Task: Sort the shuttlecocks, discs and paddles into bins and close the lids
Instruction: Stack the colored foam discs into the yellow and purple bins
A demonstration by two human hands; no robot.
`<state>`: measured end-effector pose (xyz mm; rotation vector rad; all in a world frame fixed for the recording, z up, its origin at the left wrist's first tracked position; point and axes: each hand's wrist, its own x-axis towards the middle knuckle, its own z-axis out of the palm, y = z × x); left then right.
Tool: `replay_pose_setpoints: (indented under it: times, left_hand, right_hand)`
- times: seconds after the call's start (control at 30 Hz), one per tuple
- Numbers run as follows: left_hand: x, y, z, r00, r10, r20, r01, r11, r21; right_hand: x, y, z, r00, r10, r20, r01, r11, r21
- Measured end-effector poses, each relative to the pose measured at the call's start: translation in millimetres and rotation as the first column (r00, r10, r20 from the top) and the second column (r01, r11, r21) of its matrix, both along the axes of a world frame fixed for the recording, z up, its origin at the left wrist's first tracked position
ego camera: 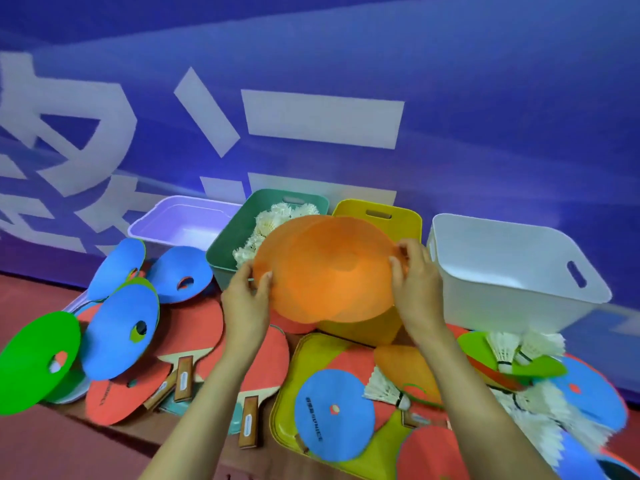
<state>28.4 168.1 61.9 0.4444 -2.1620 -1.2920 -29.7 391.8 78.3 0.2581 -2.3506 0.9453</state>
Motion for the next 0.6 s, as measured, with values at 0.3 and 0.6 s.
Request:
replay_pose_setpoints:
  times: [0.3,0.6]
  left_hand:
    - [-94,35,7,0.916,-0.205,0.345,0.303,0.918,-0.257]
    - [-181,59,-31,0.695,-0.332,0.638,0.632,0.705,-0.322]
  right_hand:
    - [-62,31,6,0.975,-0.174,0.137,0.173,0.985,0.023]
    - [-157,4,-33,0.880,-0.256,0.400,0.213,0.966,0.149]
